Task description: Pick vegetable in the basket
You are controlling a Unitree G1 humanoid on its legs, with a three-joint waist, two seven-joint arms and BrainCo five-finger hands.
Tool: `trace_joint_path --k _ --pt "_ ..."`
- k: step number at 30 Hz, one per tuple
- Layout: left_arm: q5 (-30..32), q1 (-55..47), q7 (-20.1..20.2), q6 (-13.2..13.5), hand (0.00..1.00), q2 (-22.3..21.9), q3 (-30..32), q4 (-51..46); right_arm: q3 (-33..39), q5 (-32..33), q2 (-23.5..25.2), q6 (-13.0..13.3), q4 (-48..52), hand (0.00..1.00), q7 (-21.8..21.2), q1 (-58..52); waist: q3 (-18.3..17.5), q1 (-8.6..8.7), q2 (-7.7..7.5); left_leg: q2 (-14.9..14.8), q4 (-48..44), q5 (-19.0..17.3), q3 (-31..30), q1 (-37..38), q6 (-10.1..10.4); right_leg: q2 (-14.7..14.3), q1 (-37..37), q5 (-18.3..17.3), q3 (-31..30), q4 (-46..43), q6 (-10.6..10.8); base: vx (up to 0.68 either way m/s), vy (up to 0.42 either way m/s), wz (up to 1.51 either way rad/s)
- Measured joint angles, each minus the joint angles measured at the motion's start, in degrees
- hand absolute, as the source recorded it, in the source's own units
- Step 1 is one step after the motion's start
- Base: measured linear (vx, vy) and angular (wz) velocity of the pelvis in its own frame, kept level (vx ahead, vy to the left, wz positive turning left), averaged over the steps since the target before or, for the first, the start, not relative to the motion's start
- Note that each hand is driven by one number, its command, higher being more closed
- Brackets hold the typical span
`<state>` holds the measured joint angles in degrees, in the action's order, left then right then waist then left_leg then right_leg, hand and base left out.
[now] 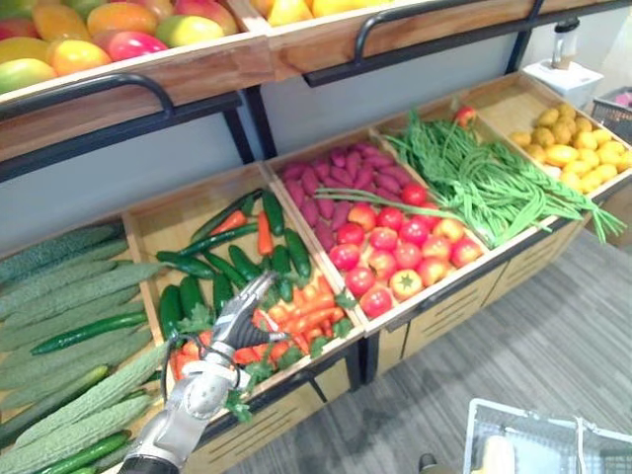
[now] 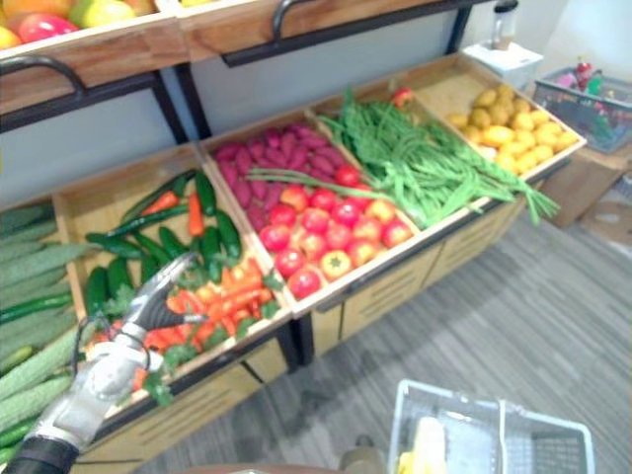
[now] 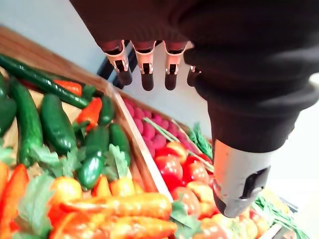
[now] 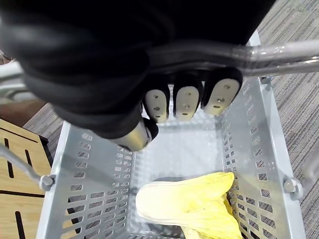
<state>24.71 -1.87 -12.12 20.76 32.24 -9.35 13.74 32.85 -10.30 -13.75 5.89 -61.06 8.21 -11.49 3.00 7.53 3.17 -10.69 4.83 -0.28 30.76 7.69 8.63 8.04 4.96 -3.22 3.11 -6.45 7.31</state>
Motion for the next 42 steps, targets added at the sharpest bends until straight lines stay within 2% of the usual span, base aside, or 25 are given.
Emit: trace_joint_path --k 8,18,27,40,42 --pt "-1.9 3.3 1.0 -0.3 0.00 -0.6 -2.3 7.3 -3.8 -1.0 -0.2 0.0 3.3 1.00 0.1 -0.1 0.2 0.14 0.15 0.0 0.0 -0.2 1.8 0.5 0.2 -0.3 1.0 0.0 -1.6 -0.7 0.1 0.00 -0.009 -0.11" --pt "-0.8 6.6 -0.2 -3.6 0.00 -3.0 -2.8 14.4 -4.2 -1.1 -0.2 0.0 4.0 1.00 0.1 0.3 0.6 -0.01 0.17 0.1 0.2 -0.2 2.7 0.4 0.2 -0.3 1.6 0.2 -2.1 -0.7 0.2 0.00 -0.010 -0.03" --pt "-0.7 10.8 -1.3 -5.1 0.00 -4.8 -2.7 16.9 -6.9 -1.1 0.2 0.0 6.3 1.00 1.1 0.6 2.6 -0.10 0.24 0.1 0.1 -0.2 4.5 -0.8 0.3 -0.6 3.8 1.1 -3.4 -0.5 0.2 -0.01 -0.019 -0.09" --pt "3.8 15.8 -2.4 -5.3 0.00 -5.9 -6.4 19.5 -8.5 -1.1 0.3 0.0 8.1 1.00 1.5 1.2 3.5 0.08 0.60 -0.1 0.2 -0.2 6.2 -2.0 0.3 -0.6 6.0 1.5 -4.4 -0.6 0.5 0.01 -0.008 -0.05" --pt "5.2 16.7 -2.7 -6.0 0.00 -5.9 -6.5 21.4 -8.5 -1.0 0.3 0.0 8.4 1.00 1.6 1.3 3.7 0.09 0.68 -0.1 0.2 -0.2 6.4 -1.8 0.3 -0.6 6.0 1.6 -4.9 -0.6 0.5 0.01 -0.014 -0.12"
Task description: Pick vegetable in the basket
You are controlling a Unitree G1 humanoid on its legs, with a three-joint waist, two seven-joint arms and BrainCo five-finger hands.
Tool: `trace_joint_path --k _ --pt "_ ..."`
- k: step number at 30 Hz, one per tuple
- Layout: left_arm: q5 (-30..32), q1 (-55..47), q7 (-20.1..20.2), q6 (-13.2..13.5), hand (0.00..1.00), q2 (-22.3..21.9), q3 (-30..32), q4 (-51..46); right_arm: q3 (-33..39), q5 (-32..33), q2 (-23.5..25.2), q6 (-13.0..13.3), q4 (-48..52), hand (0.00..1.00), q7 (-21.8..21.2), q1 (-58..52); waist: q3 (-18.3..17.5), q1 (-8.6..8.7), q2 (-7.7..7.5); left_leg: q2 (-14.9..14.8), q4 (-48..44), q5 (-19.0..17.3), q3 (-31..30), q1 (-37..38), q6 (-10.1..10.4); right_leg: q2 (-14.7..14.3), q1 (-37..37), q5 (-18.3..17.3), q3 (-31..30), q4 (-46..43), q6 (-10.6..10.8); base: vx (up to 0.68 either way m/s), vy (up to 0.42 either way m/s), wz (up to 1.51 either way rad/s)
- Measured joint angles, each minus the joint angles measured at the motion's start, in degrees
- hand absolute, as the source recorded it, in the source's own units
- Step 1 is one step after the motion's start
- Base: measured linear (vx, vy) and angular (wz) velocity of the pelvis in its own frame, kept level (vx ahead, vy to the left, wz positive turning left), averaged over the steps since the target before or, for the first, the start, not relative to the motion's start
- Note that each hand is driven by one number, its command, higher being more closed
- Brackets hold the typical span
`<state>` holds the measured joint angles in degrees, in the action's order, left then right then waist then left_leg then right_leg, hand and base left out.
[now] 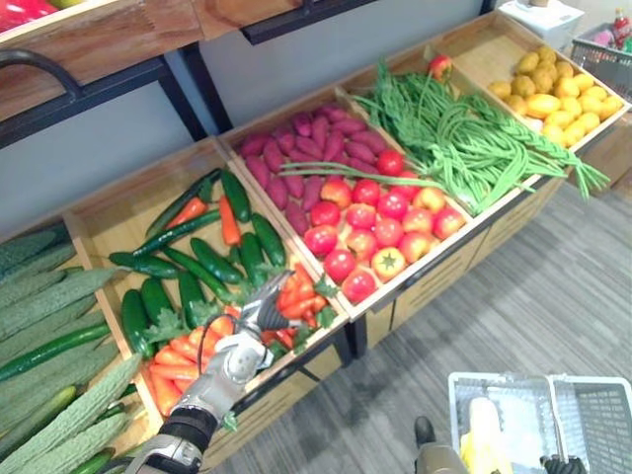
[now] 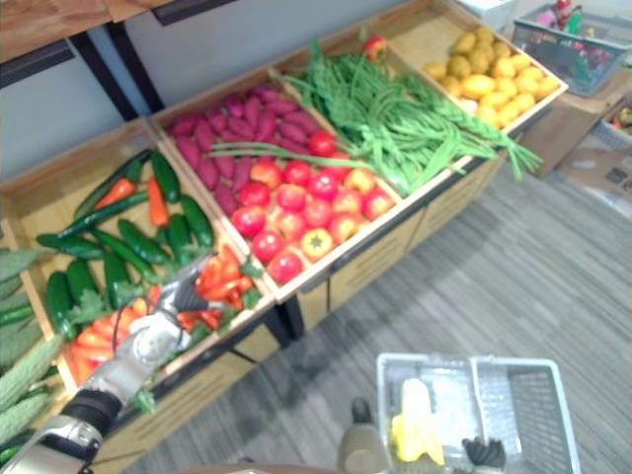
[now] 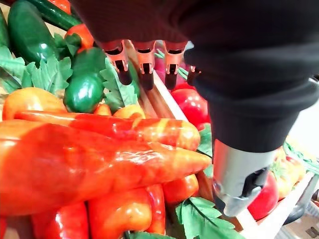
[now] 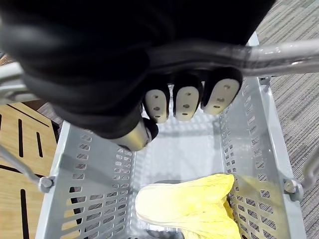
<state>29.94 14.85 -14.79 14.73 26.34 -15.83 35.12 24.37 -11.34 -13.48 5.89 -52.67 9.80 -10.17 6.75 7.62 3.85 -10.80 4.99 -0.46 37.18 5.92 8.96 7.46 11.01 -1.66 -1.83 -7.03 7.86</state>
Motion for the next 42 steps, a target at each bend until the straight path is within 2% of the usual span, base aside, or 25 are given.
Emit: trace_joint_path --k 11,12,17,25,37,42 --pt "2.8 1.5 -0.8 -2.9 0.00 -0.5 0.8 5.0 0.0 0.0 0.0 -0.2 0.0 1.00 1.1 1.3 1.4 0.02 0.27 0.2 -0.2 0.0 1.6 -0.9 0.0 -0.2 2.1 1.2 -1.5 0.2 0.0 -0.02 -0.010 -0.07" --pt "2.9 1.5 -0.8 -3.0 1.00 -0.5 1.0 5.6 0.0 0.0 0.0 -0.2 0.0 1.00 1.2 1.4 1.4 0.02 0.27 0.2 -0.2 0.0 1.7 -1.0 0.0 -0.2 2.1 1.2 -1.5 0.2 0.0 -0.01 -0.018 -0.03" --pt "2.9 2.5 -2.7 -4.2 1.00 -1.0 4.1 6.8 0.0 0.1 0.0 -0.2 0.0 1.00 1.3 1.8 1.4 -0.14 0.26 0.2 -0.2 0.0 1.9 -1.8 0.0 -0.2 3.1 1.4 -1.7 0.1 0.0 0.00 -0.003 -0.01" --pt "5.0 5.0 -2.9 -5.4 1.00 -2.2 4.6 8.6 -0.1 0.1 0.0 -0.2 -0.1 1.00 1.4 2.7 2.5 0.04 0.16 0.3 -0.2 0.0 2.2 -1.8 0.1 -0.3 3.3 1.5 -1.9 0.0 0.1 0.01 -0.004 -0.01" --pt "5.1 5.0 -2.9 -5.5 1.00 -3.6 4.6 8.6 -0.1 0.1 0.0 -0.2 -0.8 1.00 1.7 2.7 2.5 0.02 0.14 0.3 -0.2 0.0 2.2 -1.7 0.1 -0.2 3.2 1.5 -1.9 0.0 0.1 0.00 0.000 0.00" --pt "5.1 5.2 -2.9 -5.8 1.00 -3.7 5.0 8.5 0.0 0.0 0.0 -0.3 -2.2 1.00 1.8 2.6 2.6 0.21 0.09 0.2 -0.2 0.0 1.3 -0.2 0.1 0.0 1.0 1.5 -1.1 0.2 0.1 0.00 -0.003 0.06"
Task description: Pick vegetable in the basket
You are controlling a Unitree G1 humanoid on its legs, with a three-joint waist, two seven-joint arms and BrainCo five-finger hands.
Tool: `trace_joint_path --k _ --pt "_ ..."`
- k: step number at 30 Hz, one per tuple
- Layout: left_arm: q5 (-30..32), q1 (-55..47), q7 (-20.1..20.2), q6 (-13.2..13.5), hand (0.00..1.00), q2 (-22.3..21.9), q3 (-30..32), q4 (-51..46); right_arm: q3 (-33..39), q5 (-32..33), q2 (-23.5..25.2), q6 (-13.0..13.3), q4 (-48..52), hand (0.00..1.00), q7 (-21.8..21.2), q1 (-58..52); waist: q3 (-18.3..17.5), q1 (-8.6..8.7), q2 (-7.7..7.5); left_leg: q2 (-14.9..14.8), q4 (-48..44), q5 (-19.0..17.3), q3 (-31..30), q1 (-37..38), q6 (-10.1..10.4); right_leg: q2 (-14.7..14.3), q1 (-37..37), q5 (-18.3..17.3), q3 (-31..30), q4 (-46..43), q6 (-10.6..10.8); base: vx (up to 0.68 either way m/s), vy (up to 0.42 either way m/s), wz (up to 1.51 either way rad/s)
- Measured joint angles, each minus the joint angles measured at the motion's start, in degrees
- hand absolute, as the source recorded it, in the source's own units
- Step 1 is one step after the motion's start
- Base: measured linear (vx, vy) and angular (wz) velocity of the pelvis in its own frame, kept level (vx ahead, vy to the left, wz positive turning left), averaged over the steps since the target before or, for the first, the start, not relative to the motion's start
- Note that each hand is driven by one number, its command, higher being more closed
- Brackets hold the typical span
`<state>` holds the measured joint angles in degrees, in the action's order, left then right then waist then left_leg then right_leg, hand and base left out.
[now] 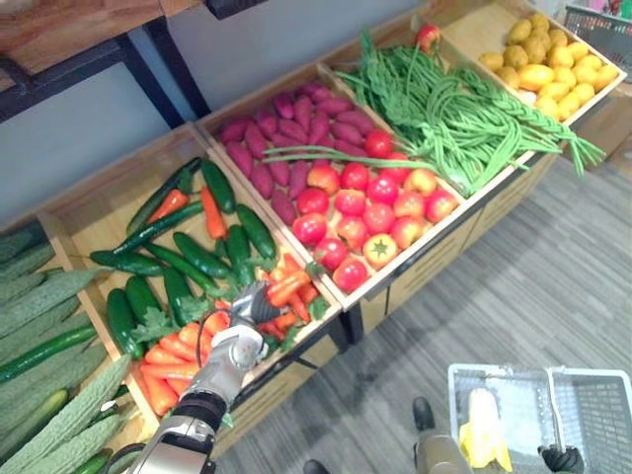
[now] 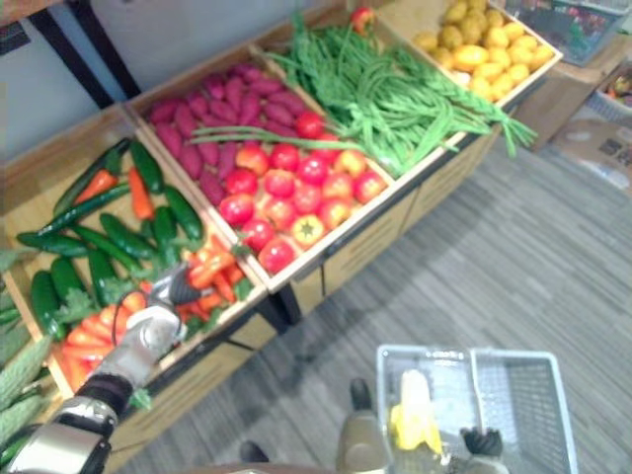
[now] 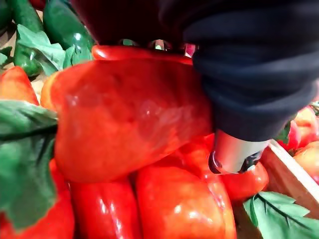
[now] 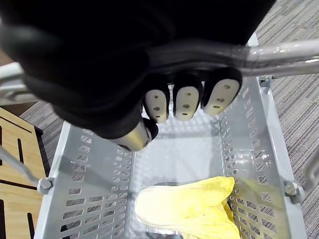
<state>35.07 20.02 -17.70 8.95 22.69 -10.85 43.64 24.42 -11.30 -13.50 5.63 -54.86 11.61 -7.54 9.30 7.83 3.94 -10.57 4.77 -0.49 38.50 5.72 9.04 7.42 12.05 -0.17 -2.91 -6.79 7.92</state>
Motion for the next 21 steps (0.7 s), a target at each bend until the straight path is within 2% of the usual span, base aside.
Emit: trace_joint_path --k 8,13,19,21 --pt "0.0 -0.7 0.0 -0.7 1.00 0.4 0.1 -4.0 3.0 0.0 0.0 -0.3 -0.2 1.00 0.0 -0.5 -0.1 -0.28 -0.15 0.2 -0.2 0.3 -3.4 0.5 -0.3 0.7 -2.8 0.0 2.7 0.6 0.0 -0.02 -0.021 0.19" --pt "-0.1 -3.5 0.6 0.6 1.00 4.3 -0.1 -11.6 4.8 -0.2 -0.2 -0.4 -0.2 1.00 -0.1 -0.2 -0.5 -0.37 -0.74 0.6 -0.2 0.5 -4.5 0.8 -0.5 0.8 -3.7 0.0 3.4 0.8 0.0 -0.02 -0.017 0.08" --pt "-0.2 -5.7 2.2 4.4 1.00 9.5 -3.5 -20.8 4.7 -4.7 -3.9 -0.5 0.0 1.00 -0.8 0.6 -2.5 -0.26 -2.14 1.0 0.2 0.5 -4.1 1.5 -0.5 0.8 -4.3 0.4 2.6 1.6 0.4 0.00 -0.003 -0.06" --pt "-0.6 -6.1 3.1 6.3 1.00 11.5 -5.8 -25.1 3.7 -6.8 -7.5 -0.4 0.4 1.00 -1.4 1.7 -3.0 -0.20 -2.56 1.2 0.5 0.4 -2.6 2.4 -0.5 0.6 -4.3 0.8 0.8 2.0 0.6 -0.01 0.000 -0.32"
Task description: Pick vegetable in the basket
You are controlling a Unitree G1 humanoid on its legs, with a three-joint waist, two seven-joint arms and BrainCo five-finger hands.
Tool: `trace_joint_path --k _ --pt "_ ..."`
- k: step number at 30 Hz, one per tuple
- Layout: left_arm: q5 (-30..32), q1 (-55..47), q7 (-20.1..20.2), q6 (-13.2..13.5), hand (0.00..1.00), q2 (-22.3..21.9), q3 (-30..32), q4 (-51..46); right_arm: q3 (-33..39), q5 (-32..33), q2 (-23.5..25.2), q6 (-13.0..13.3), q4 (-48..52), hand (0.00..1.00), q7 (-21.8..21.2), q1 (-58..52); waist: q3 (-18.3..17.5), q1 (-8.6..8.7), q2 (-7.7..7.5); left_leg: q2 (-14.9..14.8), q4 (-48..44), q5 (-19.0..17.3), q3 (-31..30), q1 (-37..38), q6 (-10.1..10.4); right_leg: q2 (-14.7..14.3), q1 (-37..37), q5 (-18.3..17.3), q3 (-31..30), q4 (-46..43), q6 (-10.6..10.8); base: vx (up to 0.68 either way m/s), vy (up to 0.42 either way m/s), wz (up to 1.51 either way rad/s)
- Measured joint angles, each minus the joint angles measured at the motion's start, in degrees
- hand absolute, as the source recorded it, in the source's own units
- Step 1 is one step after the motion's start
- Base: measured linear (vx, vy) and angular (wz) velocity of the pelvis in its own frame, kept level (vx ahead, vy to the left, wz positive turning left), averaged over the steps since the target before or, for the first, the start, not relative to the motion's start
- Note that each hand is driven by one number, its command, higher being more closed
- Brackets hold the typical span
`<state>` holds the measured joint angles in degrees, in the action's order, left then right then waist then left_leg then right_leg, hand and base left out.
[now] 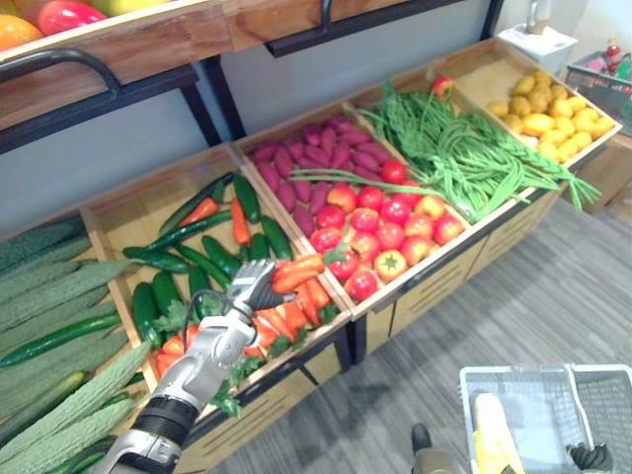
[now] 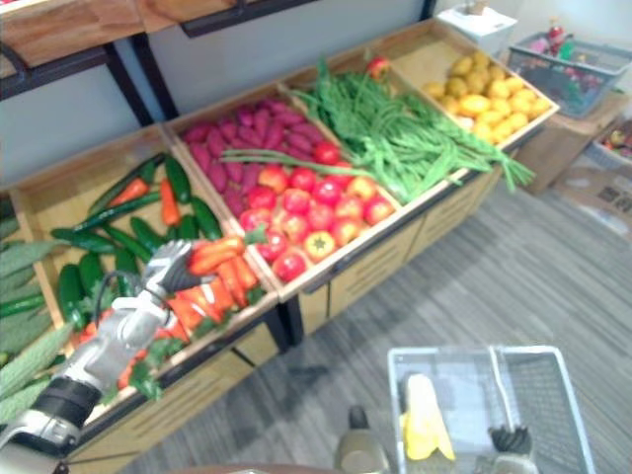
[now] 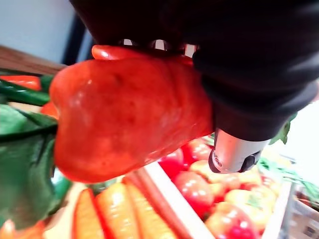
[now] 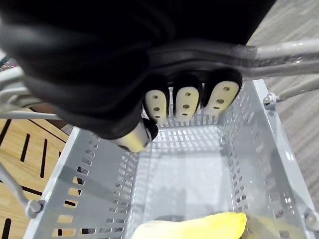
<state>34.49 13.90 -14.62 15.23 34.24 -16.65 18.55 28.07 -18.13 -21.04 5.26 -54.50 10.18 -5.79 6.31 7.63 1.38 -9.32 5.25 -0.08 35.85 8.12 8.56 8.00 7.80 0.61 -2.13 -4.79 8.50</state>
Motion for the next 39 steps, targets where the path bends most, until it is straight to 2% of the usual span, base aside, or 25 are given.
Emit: trace_joint_path --k 5,9,10,15,20,24,28,31,39 --pt "-1.7 -0.1 3.1 3.2 1.00 3.2 -5.1 -7.1 -5.4 -2.3 -7.4 0.8 5.5 1.00 -2.0 1.5 -0.4 0.30 -0.10 0.2 0.2 -0.6 4.4 1.6 0.4 -1.2 0.4 1.9 -4.6 2.1 0.4 -0.02 -0.009 -0.50" --pt "-7.4 0.4 7.3 5.9 1.00 6.5 -11.1 -12.8 -12.7 -4.6 -13.5 1.8 11.6 1.00 -4.5 2.4 -0.4 0.12 -0.17 -0.3 0.2 -1.4 10.6 4.5 1.5 -3.4 1.0 2.6 -10.4 1.9 0.4 -0.03 -0.031 -0.72" --pt "-7.8 1.2 8.4 6.7 1.00 6.8 -13.0 -14.2 -14.7 -4.5 -15.1 2.8 12.9 1.00 -5.5 2.4 -0.5 -0.01 -0.20 -0.4 0.2 -1.8 12.3 5.3 1.9 -4.1 1.0 2.6 -11.9 1.8 0.4 -0.05 -0.042 -0.65" --pt "-15.5 6.1 11.7 8.7 1.00 7.1 -21.2 -18.5 -21.9 -4.3 -19.0 4.2 18.1 1.00 -8.8 3.6 -1.8 0.07 -0.42 -2.1 -4.8 -5.4 19.2 7.1 3.4 -6.3 2.0 3.0 -17.7 1.3 0.5 0.00 -0.014 -0.69" --pt "-18.6 11.1 13.3 9.3 1.00 7.0 -27.4 -19.0 -32.3 -4.3 -22.9 5.1 22.7 1.00 -11.8 8.2 -2.2 0.36 -0.34 -4.2 -9.2 -8.0 25.3 9.1 4.8 -9.1 2.9 3.1 -22.1 0.1 0.4 0.00 -0.016 -0.60" --pt "-18.7 12.9 15.1 9.4 1.00 5.8 -31.9 -19.5 -41.0 -4.1 -26.0 7.1 27.3 1.00 -13.4 13.8 -2.3 1.76 -0.29 -6.3 -13.4 -10.1 28.6 10.1 5.6 -10.9 3.2 3.1 -24.3 -0.7 0.4 -0.03 -0.024 -0.36" --pt "-18.5 14.0 15.7 9.6 1.00 2.7 -34.4 -19.7 -47.1 -3.8 -28.6 9.2 31.7 1.00 -14.6 18.2 -2.3 1.81 -0.24 -7.6 -16.5 -11.4 31.3 10.5 5.8 -12.1 4.0 3.2 -26.4 -1.5 0.4 -0.05 -0.005 -0.32" --pt "-18.5 14.3 16.2 9.6 1.00 0.0 -35.6 -19.7 -52.1 -3.2 -30.4 9.3 34.3 1.00 -16.0 22.6 -2.3 2.91 -0.21 -8.2 -17.9 -11.4 32.9 11.3 5.8 -12.7 4.0 3.2 -26.7 -2.4 0.4 -0.04 -0.014 -0.16" --pt "-17.8 15.5 19.4 9.7 1.00 -5.5 -39.6 -19.0 -57.4 1.4 -37.9 9.6 43.8 1.00 -21.3 26.4 -2.3 3.69 -0.20 -9.7 -19.6 -11.9 36.2 12.1 6.1 -14.7 5.2 3.1 -27.8 -3.4 0.3 -0.04 -0.033 -0.18"
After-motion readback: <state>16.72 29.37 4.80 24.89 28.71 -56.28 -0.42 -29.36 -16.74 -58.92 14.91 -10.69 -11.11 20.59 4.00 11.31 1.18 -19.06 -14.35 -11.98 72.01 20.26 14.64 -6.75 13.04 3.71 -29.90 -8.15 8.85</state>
